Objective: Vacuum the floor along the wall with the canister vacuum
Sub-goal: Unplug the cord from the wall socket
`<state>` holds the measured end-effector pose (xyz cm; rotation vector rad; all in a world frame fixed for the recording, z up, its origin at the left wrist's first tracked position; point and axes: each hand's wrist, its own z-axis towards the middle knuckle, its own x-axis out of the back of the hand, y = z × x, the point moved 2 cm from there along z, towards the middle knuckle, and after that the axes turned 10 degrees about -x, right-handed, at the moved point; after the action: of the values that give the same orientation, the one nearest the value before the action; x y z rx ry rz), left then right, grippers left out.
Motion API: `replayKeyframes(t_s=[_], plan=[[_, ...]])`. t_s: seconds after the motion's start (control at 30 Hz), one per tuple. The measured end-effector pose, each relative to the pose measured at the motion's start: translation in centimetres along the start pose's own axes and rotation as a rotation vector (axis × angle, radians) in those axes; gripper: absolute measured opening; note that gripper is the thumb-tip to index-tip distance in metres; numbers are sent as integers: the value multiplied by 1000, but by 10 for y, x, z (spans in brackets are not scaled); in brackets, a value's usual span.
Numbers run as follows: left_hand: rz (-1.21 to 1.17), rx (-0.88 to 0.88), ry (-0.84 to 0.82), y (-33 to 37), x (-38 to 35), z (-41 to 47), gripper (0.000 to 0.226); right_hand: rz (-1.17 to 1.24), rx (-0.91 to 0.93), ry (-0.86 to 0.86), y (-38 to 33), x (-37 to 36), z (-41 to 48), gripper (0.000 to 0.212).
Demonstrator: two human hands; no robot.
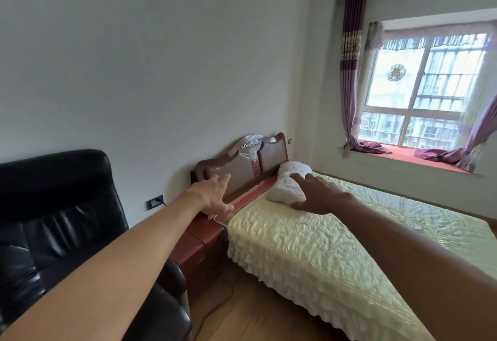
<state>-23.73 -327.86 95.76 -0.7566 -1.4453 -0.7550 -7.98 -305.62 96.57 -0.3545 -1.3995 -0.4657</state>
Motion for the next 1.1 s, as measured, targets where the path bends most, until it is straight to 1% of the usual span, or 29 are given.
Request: replayKeyframes(t_s=[0.13, 0.27, 0.53, 0.63, 0.8, 0.9, 1.1], plan=[[-5, 19, -35, -9, -3, 48, 100, -4, 33, 31, 6, -10, 45, 87], [10, 18, -28, -22, -5, 105, 100, -18, 49, 43, 15, -22, 101, 85], [28, 39, -33, -72, -2, 239, 100, -1, 33, 51, 34, -37, 232, 77], [27, 30, -54, -78, -4, 280, 99, -4, 39, 42, 44, -44, 270, 77], [45, 29, -45, -89, -6, 346, 99, 18, 30, 32, 64, -56, 340, 79], [71, 53, -57, -99, -15, 383, 98, 12, 72, 27, 69, -70, 385, 77], [76, 136, -25, -121, -20, 453, 96, 73, 191, 9, 72, -95, 484, 84]])
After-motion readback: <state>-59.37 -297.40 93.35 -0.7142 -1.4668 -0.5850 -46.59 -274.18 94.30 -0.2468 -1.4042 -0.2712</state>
